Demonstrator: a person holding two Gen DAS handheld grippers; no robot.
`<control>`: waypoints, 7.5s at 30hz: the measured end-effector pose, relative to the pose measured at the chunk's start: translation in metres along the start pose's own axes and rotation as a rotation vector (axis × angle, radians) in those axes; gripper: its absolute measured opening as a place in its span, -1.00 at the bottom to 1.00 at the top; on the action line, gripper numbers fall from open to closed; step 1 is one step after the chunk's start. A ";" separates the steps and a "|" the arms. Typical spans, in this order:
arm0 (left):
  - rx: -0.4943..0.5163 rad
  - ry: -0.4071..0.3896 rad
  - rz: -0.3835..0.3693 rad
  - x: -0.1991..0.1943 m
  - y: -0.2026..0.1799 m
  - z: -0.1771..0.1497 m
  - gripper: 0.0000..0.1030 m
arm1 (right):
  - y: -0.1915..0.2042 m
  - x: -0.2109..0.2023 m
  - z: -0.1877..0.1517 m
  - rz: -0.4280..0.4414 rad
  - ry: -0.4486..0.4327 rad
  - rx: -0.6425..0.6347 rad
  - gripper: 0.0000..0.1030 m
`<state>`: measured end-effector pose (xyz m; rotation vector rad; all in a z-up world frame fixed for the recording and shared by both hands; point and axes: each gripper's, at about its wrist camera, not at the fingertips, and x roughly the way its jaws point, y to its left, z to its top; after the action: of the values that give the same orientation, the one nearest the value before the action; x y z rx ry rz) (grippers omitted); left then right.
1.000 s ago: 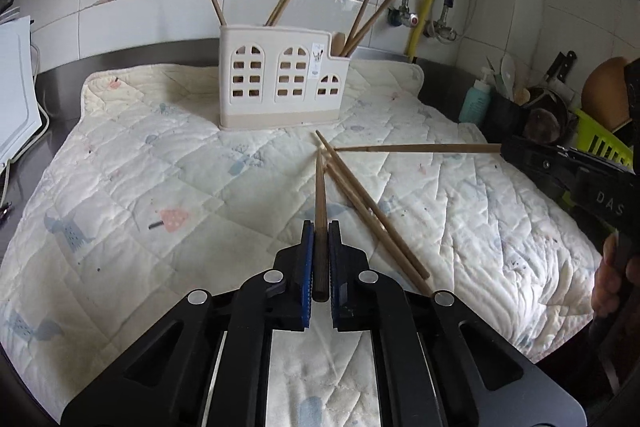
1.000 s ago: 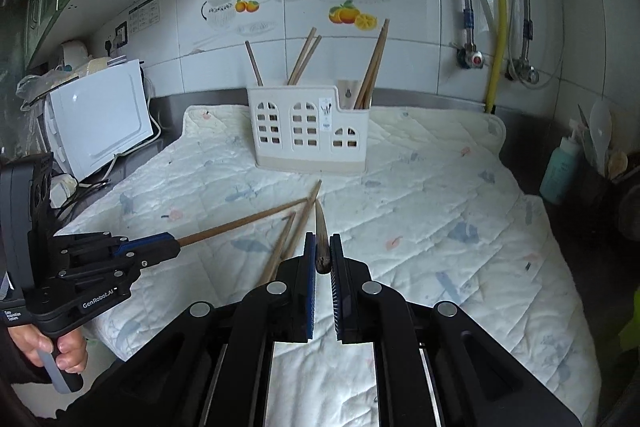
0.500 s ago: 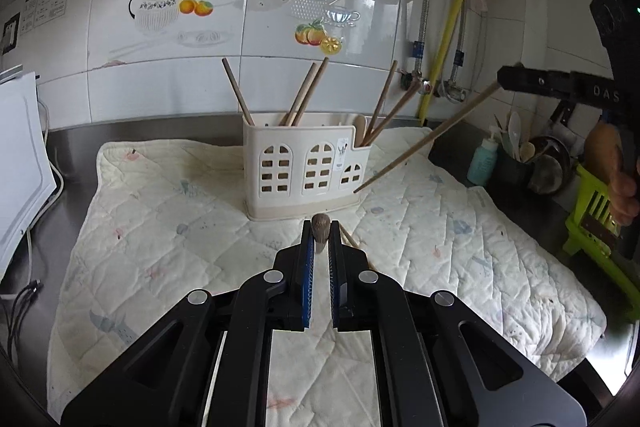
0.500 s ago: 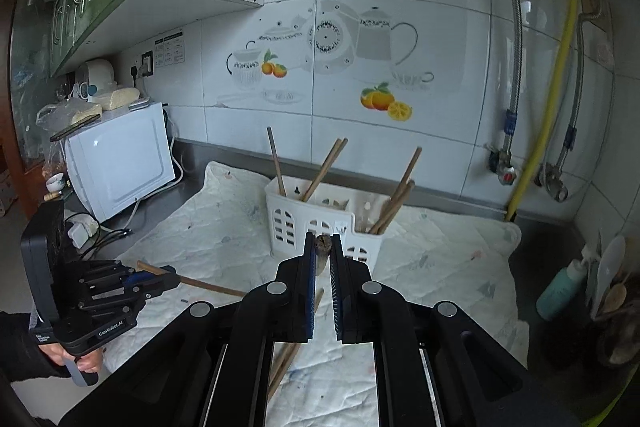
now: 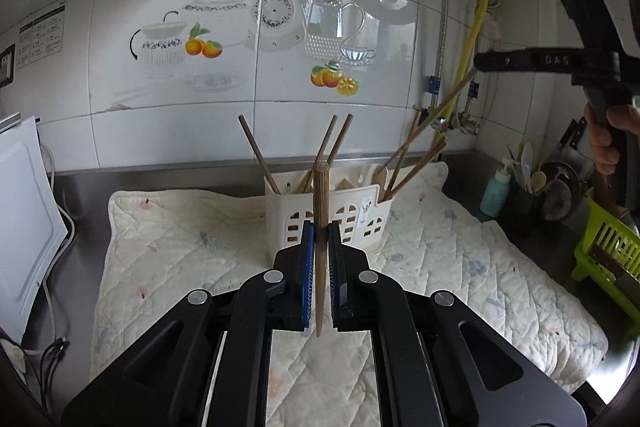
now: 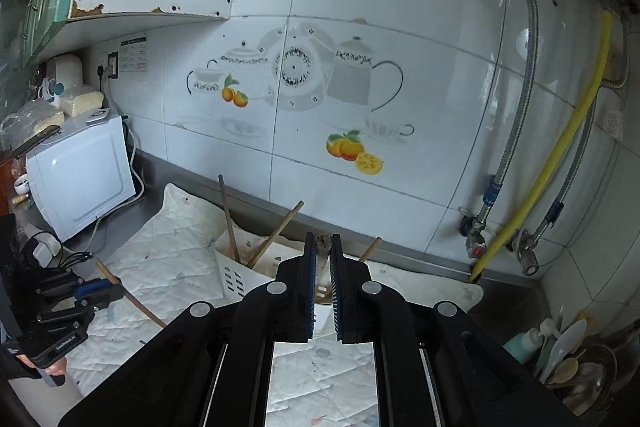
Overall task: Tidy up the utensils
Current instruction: 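Lift both chopsticks and carry them over the white holder, then drop both chopsticks into the holder by opening both tools, then close the right tool on a chopstick while the left tool returns to the mat, then close the left tool on the last chopstick while the right tool lifts its own, then carry both chopsticks over the white holder with both tools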
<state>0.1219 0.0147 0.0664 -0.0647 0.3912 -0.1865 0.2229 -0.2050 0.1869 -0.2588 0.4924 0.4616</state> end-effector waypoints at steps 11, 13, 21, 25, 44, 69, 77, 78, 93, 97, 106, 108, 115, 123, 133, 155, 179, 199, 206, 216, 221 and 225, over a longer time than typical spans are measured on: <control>0.033 -0.169 0.038 0.001 0.002 0.089 -0.90 | -0.008 0.078 -0.012 0.043 0.155 0.049 -0.87; 0.042 -0.202 0.047 0.006 0.002 0.104 -0.90 | -0.009 0.085 -0.014 0.036 0.161 0.048 -0.87; 0.010 -0.250 0.082 0.045 0.004 0.141 -0.90 | -0.022 0.079 -0.019 0.000 0.095 0.061 -0.63; -0.017 -0.216 0.104 0.072 0.011 0.141 -0.90 | -0.025 0.063 -0.025 -0.015 0.057 0.046 -0.51; -0.039 -0.093 0.092 0.118 0.020 0.103 -0.56 | 0.028 0.000 -0.147 0.081 -0.012 0.099 -0.50; -0.070 -0.057 0.143 -0.003 0.012 -0.022 0.26 | 0.102 0.000 -0.311 0.181 0.183 0.289 -0.60; -0.109 0.003 0.202 -0.026 0.027 -0.071 0.30 | 0.106 0.026 -0.311 0.178 0.186 0.327 -0.62; -0.117 0.012 0.203 -0.027 0.030 -0.076 0.30 | 0.105 0.028 -0.311 0.176 0.188 0.334 -0.69; -0.162 0.110 0.212 -0.033 0.034 -0.127 0.30 | 0.107 0.039 -0.309 0.093 0.201 0.282 -0.74; -0.136 0.142 0.193 -0.035 0.024 -0.139 0.30 | 0.110 0.045 -0.307 0.075 0.195 0.258 -0.74; -0.077 0.188 0.113 -0.041 -0.010 -0.166 0.30 | 0.096 0.042 -0.308 0.085 0.197 0.262 -0.88; -0.064 0.202 0.075 -0.041 -0.023 -0.173 0.29 | 0.088 0.037 -0.310 0.092 0.191 0.287 -0.88; -0.010 0.232 -0.058 -0.039 -0.081 -0.196 0.21 | 0.068 0.018 -0.321 0.082 0.186 0.325 -0.88; 0.007 0.254 -0.125 -0.031 -0.130 -0.209 -0.03 | 0.050 0.007 -0.333 0.089 0.178 0.365 -0.88; -0.031 0.294 -0.069 -0.009 -0.151 -0.219 -0.40 | 0.041 0.005 -0.341 0.112 0.172 0.378 -0.88; -0.013 0.307 0.001 0.000 -0.149 -0.217 -0.76 | 0.040 0.003 -0.345 0.114 0.153 0.391 -0.88; -0.004 0.121 -0.007 -0.035 -0.083 -0.146 -0.90 | 0.028 -0.060 -0.251 0.085 -0.043 0.259 -0.88; 0.019 -0.015 -0.053 -0.016 -0.041 -0.067 -0.90 | 0.014 -0.049 -0.081 0.137 -0.088 0.107 -0.88; -0.008 -0.017 -0.040 -0.005 -0.022 -0.030 -0.90 | 0.007 -0.027 -0.022 0.094 -0.115 0.072 -0.88; 0.025 -0.105 -0.014 -0.002 -0.011 0.031 -0.91 | -0.015 0.018 0.014 0.013 -0.095 0.106 -0.88; 0.060 -0.190 0.007 -0.007 -0.013 0.069 -0.91 | -0.023 0.054 0.007 0.007 -0.041 0.136 -0.88; 0.072 -0.249 0.024 -0.003 -0.014 0.100 -0.91 | -0.025 0.078 -0.004 0.022 0.000 0.150 -0.88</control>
<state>0.1548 0.0044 0.1612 -0.0121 0.1364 -0.1667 0.2942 -0.2000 0.1475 -0.1088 0.5279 0.4438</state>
